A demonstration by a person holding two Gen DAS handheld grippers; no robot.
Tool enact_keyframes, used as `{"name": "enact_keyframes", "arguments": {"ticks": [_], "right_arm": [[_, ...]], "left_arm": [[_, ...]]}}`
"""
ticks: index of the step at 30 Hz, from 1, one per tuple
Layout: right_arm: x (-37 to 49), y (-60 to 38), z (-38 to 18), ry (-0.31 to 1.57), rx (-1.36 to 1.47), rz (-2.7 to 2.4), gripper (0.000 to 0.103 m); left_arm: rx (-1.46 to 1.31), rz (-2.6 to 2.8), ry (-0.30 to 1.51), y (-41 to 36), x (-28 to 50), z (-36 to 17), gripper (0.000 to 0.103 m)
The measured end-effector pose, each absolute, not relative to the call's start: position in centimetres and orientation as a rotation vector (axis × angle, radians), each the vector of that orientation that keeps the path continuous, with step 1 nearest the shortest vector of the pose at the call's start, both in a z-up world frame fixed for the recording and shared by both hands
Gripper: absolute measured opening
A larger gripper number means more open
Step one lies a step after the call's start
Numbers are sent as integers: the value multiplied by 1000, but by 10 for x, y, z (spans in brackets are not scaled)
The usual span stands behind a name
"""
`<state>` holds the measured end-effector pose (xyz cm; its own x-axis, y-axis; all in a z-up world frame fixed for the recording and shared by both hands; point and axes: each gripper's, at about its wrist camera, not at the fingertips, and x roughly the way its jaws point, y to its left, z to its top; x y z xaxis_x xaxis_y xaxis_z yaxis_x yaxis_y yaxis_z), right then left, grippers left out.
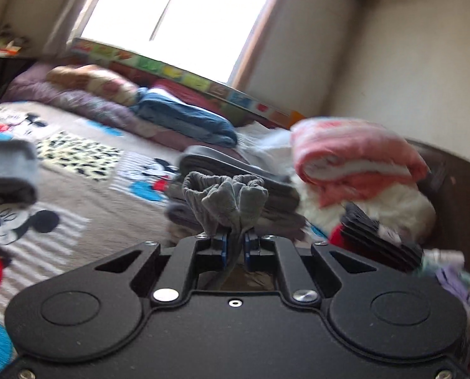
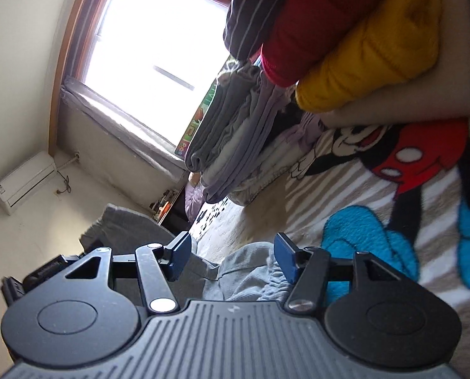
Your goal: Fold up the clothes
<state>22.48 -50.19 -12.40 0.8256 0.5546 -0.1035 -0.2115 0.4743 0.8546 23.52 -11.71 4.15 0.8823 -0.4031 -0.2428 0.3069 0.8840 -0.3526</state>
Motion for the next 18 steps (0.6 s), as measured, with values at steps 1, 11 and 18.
{"name": "enact_keyframes", "arguments": {"ticks": [1,11,18], "right_arm": [[222,-506,-125,393,976,480,60],[201,-538,-130,384,1023,482,67],[198,-542,-129,378,1018,480,68]], "left_arm": [[-290,-388,318,-127,233,40,7],[67,-446,318,-216,205,-1,7],[286,-467,312,-254,188,-34,7]]}}
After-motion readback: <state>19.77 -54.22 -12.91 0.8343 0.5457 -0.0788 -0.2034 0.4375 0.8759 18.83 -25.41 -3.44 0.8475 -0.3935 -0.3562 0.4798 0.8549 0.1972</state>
